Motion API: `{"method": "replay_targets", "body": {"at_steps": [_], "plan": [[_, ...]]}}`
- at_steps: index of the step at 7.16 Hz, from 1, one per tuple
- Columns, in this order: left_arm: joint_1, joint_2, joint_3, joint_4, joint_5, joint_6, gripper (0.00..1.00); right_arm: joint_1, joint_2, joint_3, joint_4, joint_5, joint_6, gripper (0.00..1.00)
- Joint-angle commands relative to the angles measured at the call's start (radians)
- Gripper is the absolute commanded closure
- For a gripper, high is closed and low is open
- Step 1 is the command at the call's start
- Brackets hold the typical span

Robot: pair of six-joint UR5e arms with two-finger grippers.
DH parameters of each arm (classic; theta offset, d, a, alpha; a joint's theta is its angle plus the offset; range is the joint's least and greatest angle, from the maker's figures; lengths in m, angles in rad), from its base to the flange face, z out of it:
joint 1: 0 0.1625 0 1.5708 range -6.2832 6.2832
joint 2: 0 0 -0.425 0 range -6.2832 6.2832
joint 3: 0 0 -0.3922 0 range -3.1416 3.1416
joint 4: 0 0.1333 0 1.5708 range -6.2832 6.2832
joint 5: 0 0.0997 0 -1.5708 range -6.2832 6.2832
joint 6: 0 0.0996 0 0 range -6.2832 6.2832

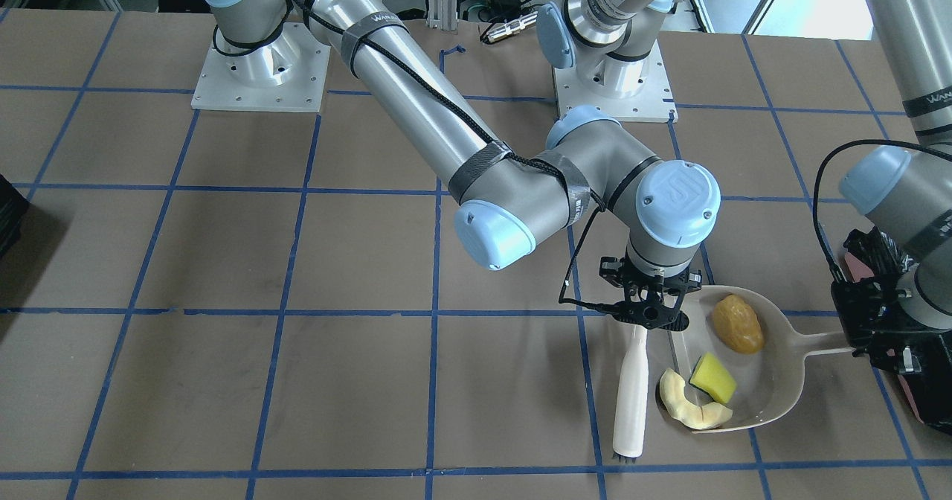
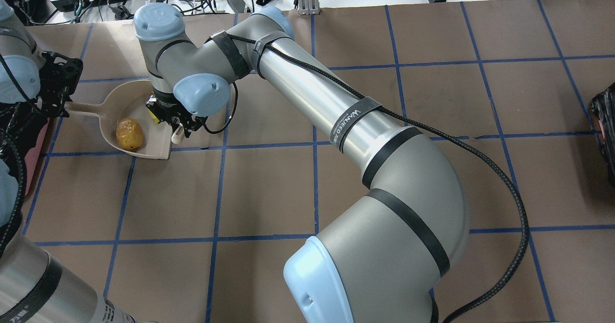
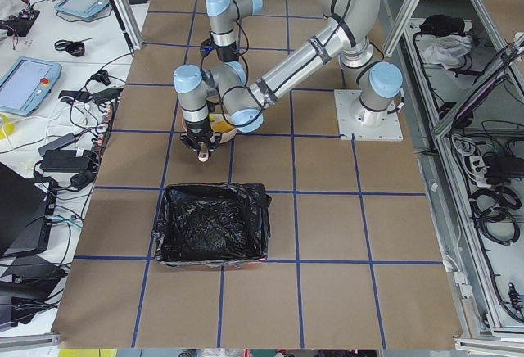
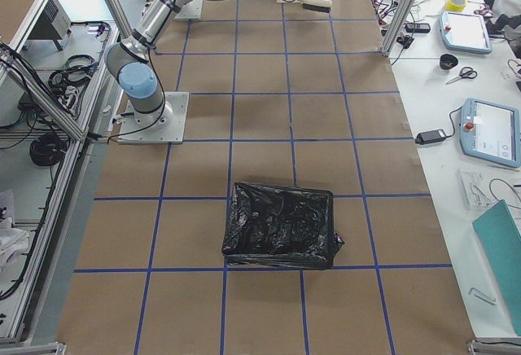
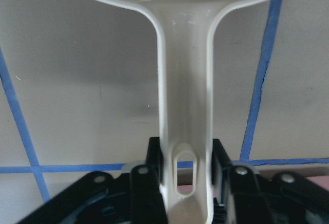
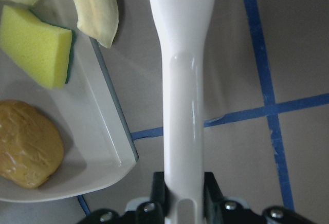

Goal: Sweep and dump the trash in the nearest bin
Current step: 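Sweep the banana peel and sponge into the dustpan with the right gripper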

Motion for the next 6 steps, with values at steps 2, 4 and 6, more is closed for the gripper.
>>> {"method": "replay_targets", "body": {"at_steps": [2, 4, 6], "plan": [[0.0, 0.0, 0.0, 0.0, 0.0, -0.001, 1.0, 0.044, 0.017, 0.0, 0.02, 0.023, -0.319, 1.0], [0.0, 0.0, 0.0, 0.0, 0.0, -0.001, 1.0, 0.088, 0.012, -0.002, 0.066, 0.047, -0.418, 1.0], [0.0, 0.0, 0.0, 0.0, 0.0, -0.002, 1.0, 0.13, 0.007, 0.0, 0.091, 0.047, -0.414, 1.0]]}}
